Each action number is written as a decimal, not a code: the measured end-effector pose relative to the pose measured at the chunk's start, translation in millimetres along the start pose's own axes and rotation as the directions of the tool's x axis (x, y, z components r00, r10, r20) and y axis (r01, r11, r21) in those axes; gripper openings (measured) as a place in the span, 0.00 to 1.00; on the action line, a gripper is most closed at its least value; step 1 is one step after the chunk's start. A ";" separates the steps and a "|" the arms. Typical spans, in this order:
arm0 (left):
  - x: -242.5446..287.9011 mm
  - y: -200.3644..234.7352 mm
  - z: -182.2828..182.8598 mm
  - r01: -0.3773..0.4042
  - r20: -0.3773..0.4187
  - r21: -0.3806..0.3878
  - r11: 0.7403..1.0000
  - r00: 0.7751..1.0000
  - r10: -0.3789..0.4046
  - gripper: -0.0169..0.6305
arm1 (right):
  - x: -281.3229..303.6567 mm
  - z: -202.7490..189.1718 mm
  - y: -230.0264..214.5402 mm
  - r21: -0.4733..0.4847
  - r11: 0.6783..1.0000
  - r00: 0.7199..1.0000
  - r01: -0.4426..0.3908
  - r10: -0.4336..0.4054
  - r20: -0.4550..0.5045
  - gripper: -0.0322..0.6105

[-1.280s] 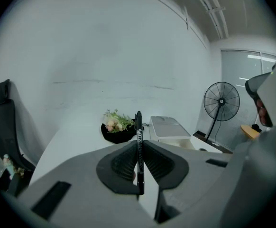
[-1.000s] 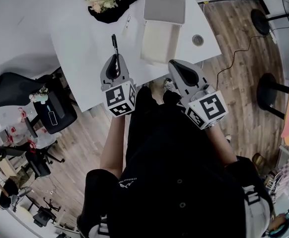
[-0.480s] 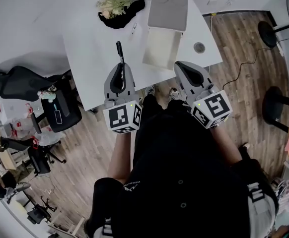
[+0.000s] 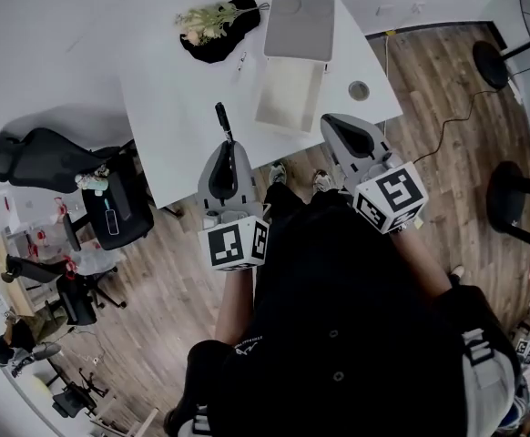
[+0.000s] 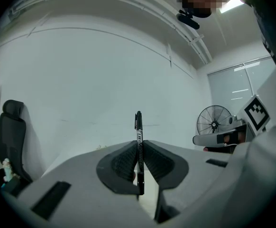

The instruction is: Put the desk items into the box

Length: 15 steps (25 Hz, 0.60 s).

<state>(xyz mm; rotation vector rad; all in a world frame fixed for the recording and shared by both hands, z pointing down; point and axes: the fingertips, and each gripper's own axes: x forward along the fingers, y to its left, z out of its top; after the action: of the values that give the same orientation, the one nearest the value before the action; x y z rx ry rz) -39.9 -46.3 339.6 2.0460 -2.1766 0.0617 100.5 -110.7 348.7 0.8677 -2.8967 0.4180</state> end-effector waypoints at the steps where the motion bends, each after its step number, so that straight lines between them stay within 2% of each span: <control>1: -1.4 -1.9 -0.3 -0.001 0.003 0.000 1.000 1.000 0.001 0.10 | -1.3 -0.3 -0.7 -0.002 1.000 1.000 0.000 0.000 0.000 0.05; 11: 0.9 -13.0 -2.3 0.013 0.001 0.016 1.000 1.000 -0.013 0.10 | -6.7 -1.0 -5.0 0.001 1.000 1.000 0.003 -0.003 -0.004 0.05; 15: 7.9 -16.9 -8.5 0.044 -0.014 0.012 0.999 0.999 -0.044 0.10 | -9.4 -4.8 -10.0 0.006 0.999 0.999 0.035 -0.035 -0.007 0.05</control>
<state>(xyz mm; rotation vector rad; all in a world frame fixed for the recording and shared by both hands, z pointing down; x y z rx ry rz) -22.8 -54.1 347.8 2.0932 -2.1277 0.0843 113.9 -112.4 354.1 0.9146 -2.8713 0.4267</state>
